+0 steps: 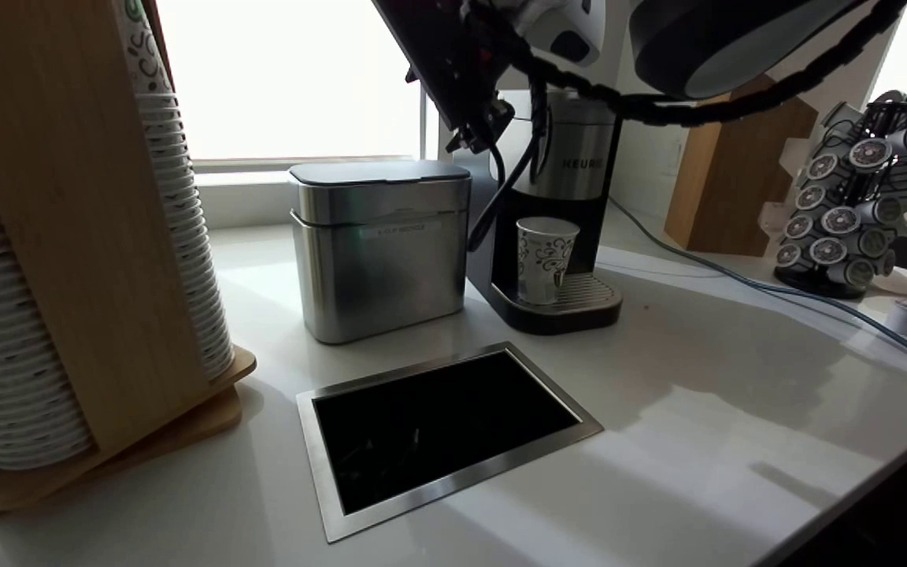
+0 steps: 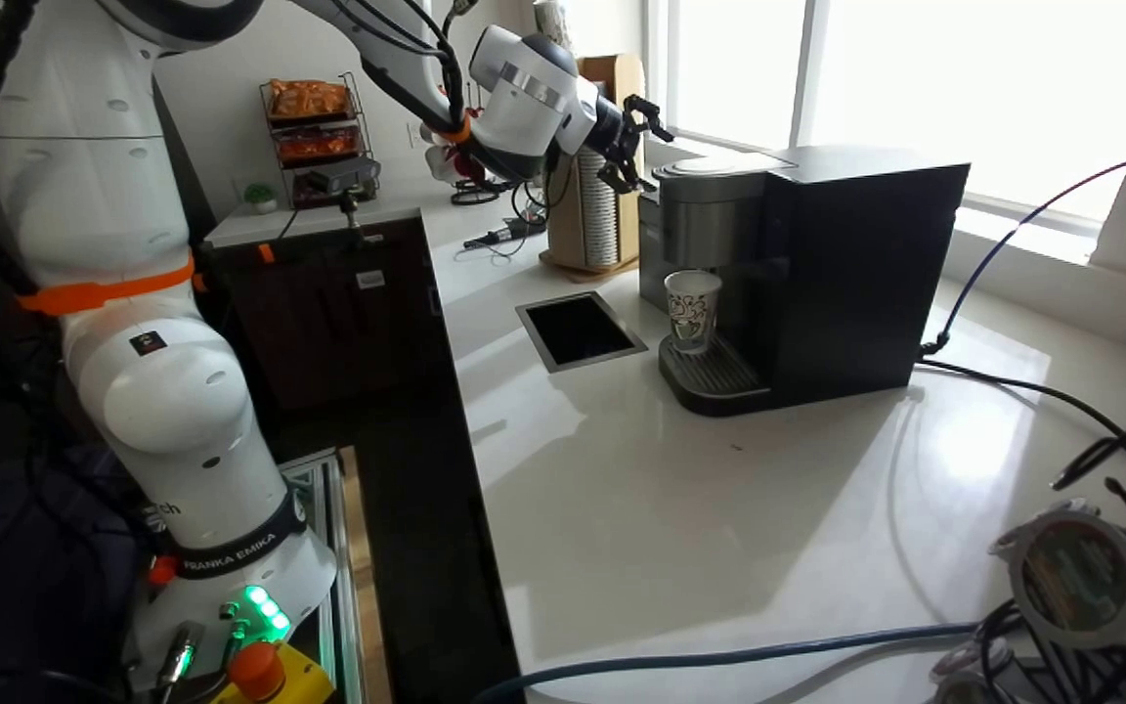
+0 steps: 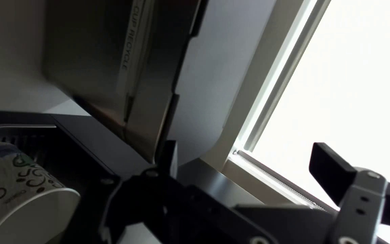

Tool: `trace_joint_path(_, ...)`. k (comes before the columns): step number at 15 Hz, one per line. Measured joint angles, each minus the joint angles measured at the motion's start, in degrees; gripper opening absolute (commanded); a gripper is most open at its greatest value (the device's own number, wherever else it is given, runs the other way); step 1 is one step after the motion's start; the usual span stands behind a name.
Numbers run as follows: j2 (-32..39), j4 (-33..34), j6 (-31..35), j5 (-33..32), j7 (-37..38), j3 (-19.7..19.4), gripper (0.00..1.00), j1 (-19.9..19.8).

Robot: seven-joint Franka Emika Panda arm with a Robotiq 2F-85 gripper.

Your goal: Open the storage bin

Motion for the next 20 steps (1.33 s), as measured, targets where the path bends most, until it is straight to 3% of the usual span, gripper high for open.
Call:
trace_joint_path(3,0.60,-0.15,0.00,0.00,-0.13,0.12,1.00,0.64)
trace_joint_path(7,1.59,1.39,-5.18,0.11,0.82,0.59,1.00,1.24)
trace_joint_path(11,5.71,6.50,-9.21,5.73,0.49,0.33,1.00,3.53)
trace_joint_path(16,10.70,12.14,-9.33,11.71,0.76,-2.85,1.00,6.44)
trace_joint_path(20,13.27,14.17,-9.33,17.29,0.13,-7.81,1.00,11.22)
